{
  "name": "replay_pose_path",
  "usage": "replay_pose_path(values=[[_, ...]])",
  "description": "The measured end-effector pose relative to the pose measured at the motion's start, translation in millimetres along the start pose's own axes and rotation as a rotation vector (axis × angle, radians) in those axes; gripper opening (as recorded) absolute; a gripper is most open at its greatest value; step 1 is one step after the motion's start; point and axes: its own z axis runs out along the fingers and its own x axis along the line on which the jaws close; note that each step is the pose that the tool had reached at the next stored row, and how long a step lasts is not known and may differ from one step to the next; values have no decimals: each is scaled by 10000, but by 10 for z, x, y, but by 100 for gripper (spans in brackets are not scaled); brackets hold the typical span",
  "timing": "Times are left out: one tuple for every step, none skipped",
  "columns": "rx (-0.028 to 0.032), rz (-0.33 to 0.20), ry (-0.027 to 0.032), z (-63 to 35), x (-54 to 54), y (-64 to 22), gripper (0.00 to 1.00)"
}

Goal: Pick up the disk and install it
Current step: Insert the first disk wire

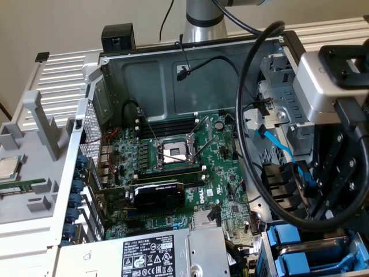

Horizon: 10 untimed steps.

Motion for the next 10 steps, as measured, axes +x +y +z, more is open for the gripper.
replay_pose_path(values=[[5,2,12,0,0,0,17],[9,3,27,0,0,0,17],[16,5,44,-1,0,0,17],[23,6,58,-1,0,0,17],[25,6,61,-1,0,0,17],[26,6,62,-1,1,0,17],[26,6,62,-1,1,0,17],[27,7,62,-1,1,0,17],[33,6,62,0,1,1,17],[37,7,61,0,2,2,17]])
